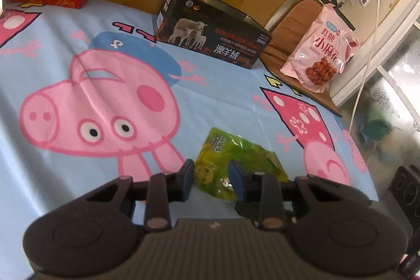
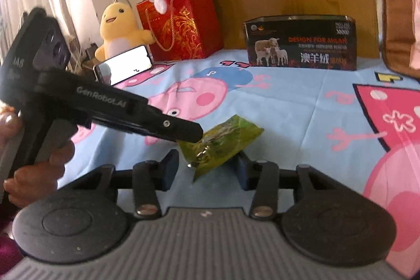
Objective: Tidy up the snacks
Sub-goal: 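Grasp the green-yellow snack packet with the left gripper, then carry the green-yellow packet with the left gripper and drop it into the tin box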
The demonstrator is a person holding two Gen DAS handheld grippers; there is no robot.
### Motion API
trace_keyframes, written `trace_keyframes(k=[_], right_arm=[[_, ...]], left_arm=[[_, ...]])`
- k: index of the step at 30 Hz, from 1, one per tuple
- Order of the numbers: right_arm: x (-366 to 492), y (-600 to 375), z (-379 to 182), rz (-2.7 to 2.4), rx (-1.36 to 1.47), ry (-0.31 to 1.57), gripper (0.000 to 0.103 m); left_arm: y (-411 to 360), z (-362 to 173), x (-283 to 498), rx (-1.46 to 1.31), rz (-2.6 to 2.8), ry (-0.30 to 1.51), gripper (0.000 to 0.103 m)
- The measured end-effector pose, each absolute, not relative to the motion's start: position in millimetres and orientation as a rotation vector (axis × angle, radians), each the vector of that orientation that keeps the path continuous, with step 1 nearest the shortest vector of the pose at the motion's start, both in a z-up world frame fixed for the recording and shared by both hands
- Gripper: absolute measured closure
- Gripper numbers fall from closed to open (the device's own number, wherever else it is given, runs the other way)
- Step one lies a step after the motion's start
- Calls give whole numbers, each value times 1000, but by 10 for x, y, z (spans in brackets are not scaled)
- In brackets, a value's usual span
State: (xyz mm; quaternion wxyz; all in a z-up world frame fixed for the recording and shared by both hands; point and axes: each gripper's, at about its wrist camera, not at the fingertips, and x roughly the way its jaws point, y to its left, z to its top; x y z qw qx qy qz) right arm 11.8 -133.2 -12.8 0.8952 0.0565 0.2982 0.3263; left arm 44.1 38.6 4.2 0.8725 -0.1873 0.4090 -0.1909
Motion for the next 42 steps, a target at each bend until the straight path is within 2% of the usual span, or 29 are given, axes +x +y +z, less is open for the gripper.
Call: trace_keyframes(k=[3,8,9,11,13,15,18,20,21,23,26,33,38,41,42], right_arm=[[136,-1373,-122,680,151,620,61],[264,-1546,-155,706,313,678,61],[296,-1592,-171,705,356,692,65],[342,-1669,-201,689,422,717,79],[366,-1734,-221,689,485,738,80],[384,-1805,-234,712,551,743,80],[422,-1964,-282,739,682,744,80],[450,-2071,-321,779,781,732,80],[464,-2111,-335,803,821,725,80],[496,-2116,-347,802,846,746,80],[577,-2092,-208,762,779,766,80],[1304,-2061,542,699,495,602,80],[2172,-2037,699,600,393,559,79],[2572,-1966,622,528,317,603,75],[2643,-1949,588,482,280,605,67]], left_arm=[[360,41,454,-379,-400,853,75],[360,48,465,-373,-402,858,74],[373,47,468,-380,-405,859,72],[432,37,485,-427,-429,870,67],[512,24,501,-505,-469,879,53],[588,20,503,-587,-519,876,48],[618,17,539,-663,-569,879,48],[565,31,596,-683,-599,891,56],[513,57,636,-670,-610,898,72],[390,167,732,-576,-573,897,82],[299,352,961,-520,-587,864,82],[18,891,1935,-340,-509,709,82],[-208,795,2743,-265,-414,718,81],[-296,611,2989,-215,-339,738,78],[-305,570,3005,-206,-314,731,77]])
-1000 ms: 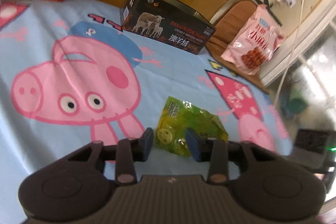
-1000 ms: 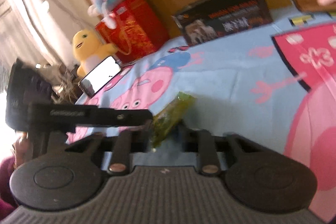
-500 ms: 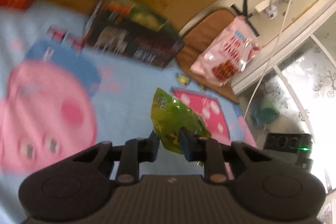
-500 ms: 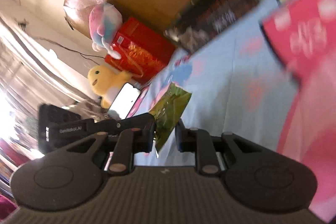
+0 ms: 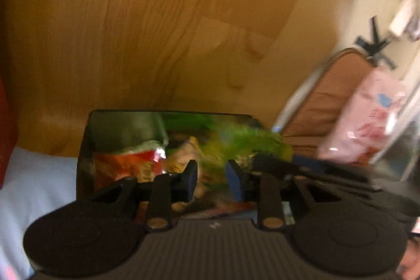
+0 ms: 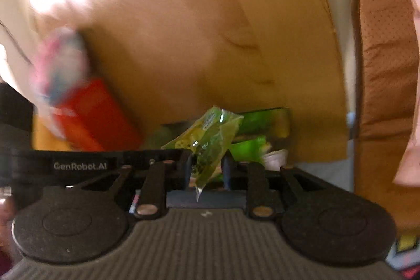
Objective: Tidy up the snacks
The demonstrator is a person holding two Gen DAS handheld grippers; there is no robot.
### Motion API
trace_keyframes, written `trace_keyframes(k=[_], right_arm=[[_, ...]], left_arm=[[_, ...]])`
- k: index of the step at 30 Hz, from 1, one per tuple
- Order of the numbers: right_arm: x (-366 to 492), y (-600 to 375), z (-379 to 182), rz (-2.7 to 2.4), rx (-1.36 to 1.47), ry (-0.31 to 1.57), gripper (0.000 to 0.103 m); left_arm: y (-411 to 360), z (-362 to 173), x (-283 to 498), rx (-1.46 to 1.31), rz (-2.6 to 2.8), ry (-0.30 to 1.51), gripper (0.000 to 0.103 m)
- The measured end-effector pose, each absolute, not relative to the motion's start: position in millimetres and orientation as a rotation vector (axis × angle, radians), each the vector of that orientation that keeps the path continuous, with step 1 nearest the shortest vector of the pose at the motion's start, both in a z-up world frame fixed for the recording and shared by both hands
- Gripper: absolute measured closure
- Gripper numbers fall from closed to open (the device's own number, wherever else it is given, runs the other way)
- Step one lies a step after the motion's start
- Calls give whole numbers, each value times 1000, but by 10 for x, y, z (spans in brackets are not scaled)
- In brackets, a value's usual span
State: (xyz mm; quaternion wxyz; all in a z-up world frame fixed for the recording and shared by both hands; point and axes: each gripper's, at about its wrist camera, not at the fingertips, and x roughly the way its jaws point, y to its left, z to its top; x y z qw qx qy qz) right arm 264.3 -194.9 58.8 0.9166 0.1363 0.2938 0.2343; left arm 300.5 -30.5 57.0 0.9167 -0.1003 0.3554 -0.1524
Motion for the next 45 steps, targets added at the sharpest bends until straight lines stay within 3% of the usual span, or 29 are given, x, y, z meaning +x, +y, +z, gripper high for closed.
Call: trace_keyframes(k=[3,7,9,17,20,27,45], right_arm=[[2675,-1930,553,377,208,561,55],[2345,-2095,579,331,252,435,55],[2130,-2170,565,315,288,400,55],[1023,-2287,407,242,373,358,51],[856,-2210,318,169,324,374,39],[370,-2094,132,126,284,345,27],[188,-2085,26,187,323,330,22]], left_arm=[[-275,526,2925,-224,-297,702,75],[-356,565,2624,-159,-252,659,74],[-430,618,2400,-120,-254,625,69],[-586,469,1506,7,-198,593,60],[-571,326,1279,29,-148,619,60],[-463,118,868,10,-76,651,59],[-382,-95,579,22,2,625,41]])
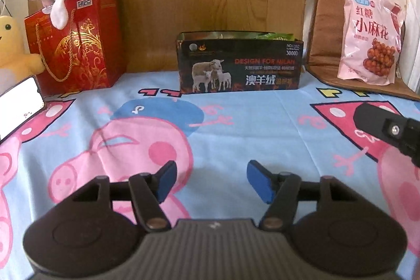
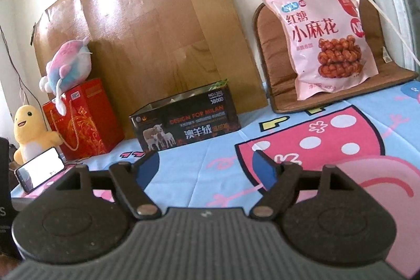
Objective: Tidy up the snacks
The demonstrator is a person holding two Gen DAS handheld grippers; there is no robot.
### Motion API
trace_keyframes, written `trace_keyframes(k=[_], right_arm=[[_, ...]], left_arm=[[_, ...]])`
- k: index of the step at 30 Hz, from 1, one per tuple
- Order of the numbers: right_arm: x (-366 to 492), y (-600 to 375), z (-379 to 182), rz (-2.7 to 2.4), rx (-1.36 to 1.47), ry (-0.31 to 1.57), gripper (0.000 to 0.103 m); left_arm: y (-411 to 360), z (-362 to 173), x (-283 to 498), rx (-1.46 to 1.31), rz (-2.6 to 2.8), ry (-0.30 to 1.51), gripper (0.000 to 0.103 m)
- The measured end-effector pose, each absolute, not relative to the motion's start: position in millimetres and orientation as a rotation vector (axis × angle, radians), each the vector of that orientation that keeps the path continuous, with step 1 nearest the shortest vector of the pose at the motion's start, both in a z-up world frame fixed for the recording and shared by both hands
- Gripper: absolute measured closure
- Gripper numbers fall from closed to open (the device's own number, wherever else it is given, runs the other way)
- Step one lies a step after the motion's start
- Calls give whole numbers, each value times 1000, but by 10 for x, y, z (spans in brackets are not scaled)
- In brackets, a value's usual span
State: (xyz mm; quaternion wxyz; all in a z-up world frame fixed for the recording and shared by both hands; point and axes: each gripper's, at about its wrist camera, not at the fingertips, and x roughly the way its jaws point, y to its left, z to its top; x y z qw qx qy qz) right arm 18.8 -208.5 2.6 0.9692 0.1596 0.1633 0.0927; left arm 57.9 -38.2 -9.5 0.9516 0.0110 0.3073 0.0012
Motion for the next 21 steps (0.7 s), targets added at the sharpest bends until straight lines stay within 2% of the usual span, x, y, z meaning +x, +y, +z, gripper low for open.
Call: trace_keyframes(k=[8,10,21], right_arm=[[200,-2087,23,202,326,343,22],[201,-2088,24,202,327,344,22],[202,-2095,19,198,329,347,19]], left_arm=[[-376,-94,552,26,5,602,32],[-390,-83,531,35,3,587,17],[-443,-65,478,72,6,548,16]])
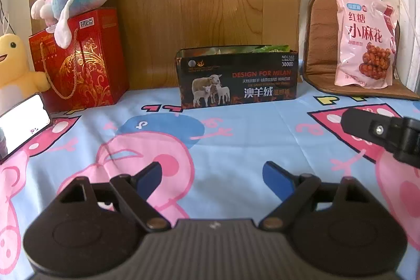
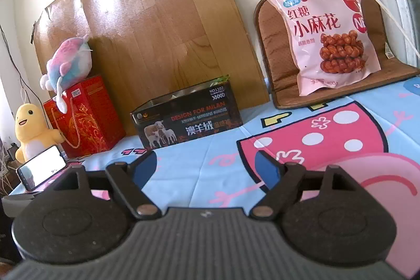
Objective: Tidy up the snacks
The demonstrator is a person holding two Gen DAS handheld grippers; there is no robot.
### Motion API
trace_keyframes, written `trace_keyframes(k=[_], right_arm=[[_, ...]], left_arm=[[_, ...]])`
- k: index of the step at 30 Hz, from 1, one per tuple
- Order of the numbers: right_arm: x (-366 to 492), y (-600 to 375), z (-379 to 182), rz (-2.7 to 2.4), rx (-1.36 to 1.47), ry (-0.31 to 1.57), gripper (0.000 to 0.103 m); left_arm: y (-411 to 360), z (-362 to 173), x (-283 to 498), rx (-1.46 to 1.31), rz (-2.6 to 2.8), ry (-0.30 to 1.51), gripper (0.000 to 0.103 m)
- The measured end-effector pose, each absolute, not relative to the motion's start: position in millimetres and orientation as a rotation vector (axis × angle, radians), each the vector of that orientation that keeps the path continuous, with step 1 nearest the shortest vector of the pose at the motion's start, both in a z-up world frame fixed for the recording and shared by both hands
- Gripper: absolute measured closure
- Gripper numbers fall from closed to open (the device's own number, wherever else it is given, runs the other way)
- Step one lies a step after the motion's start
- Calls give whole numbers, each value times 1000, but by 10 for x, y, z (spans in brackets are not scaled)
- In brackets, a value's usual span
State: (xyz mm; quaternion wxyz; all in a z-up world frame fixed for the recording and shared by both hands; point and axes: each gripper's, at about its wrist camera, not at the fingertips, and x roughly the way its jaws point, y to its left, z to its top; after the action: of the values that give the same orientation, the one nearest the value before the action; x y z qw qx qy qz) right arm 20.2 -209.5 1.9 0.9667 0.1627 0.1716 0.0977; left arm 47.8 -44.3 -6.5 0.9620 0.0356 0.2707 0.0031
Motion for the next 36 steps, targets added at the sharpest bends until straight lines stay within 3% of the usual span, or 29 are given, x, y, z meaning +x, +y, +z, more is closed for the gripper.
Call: trace_keyframes(k=[12,36], right_arm=[[207,-2096,18,199,329,347,18],[203,-2092,18,197,329,348,18]], left_arm=[[-460,-56,435,85,13,511,8],[-323,-45,452,0,44,527,4]])
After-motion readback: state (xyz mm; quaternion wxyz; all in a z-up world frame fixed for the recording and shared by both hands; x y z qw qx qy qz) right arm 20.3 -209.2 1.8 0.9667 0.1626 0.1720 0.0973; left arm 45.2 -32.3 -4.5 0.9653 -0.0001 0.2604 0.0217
